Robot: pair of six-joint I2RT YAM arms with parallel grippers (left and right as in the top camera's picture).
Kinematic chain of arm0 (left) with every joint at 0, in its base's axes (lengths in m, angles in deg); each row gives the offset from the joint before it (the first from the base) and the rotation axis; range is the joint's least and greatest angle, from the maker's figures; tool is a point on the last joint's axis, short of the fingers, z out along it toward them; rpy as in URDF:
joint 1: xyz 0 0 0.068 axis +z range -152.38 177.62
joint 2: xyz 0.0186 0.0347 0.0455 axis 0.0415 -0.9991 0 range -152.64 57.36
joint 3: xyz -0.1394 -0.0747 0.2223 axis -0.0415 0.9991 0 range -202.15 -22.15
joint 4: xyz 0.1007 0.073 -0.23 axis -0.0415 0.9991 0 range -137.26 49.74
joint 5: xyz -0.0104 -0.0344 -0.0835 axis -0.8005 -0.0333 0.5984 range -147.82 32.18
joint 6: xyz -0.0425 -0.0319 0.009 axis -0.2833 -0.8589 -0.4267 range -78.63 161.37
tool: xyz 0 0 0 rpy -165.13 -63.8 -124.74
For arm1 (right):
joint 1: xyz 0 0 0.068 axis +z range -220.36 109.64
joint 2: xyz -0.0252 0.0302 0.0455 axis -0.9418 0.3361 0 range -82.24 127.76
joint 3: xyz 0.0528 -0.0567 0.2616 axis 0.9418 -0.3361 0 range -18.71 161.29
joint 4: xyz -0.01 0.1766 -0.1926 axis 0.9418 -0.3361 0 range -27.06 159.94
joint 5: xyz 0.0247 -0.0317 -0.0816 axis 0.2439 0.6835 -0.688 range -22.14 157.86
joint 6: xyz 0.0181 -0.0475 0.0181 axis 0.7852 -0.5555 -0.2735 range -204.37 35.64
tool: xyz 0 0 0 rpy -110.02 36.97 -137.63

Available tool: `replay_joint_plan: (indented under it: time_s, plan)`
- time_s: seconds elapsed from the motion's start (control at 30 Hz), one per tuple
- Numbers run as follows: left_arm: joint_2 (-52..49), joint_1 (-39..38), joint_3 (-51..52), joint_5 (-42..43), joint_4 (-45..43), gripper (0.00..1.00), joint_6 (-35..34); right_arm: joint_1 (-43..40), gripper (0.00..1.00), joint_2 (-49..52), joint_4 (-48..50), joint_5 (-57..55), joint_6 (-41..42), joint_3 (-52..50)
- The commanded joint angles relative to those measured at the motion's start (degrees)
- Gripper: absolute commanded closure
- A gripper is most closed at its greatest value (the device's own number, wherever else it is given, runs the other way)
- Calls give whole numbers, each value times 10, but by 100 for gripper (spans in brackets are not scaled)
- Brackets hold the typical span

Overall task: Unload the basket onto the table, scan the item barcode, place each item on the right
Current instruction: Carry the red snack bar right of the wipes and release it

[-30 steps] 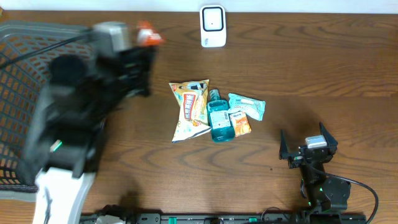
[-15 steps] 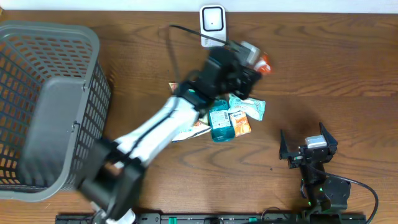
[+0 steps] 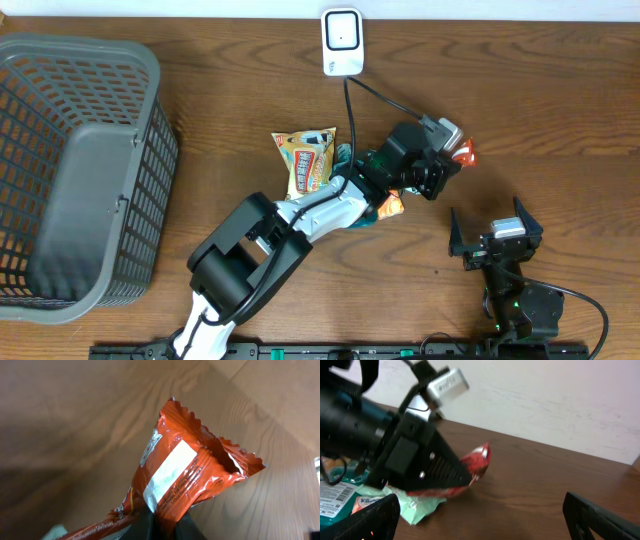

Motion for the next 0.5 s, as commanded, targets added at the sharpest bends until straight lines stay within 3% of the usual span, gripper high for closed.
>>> replay_joint_plan:
  time_s: [0.0, 0.13, 0.23, 0.47]
  plan:
    - [-8, -1, -7, -5, 4, 85, -2, 0, 1, -2, -2, 0, 9, -1]
    - [-4, -1, -7, -5, -6, 55, -2, 0, 1, -2, -2, 0, 9, -1]
    - [11, 0, -7, -5, -8, 46, -2, 0, 1, -1, -2, 0, 9, -1]
    - [63, 24, -7, -5, -7, 16, 5, 0, 1, -1, -2, 0, 9, -1]
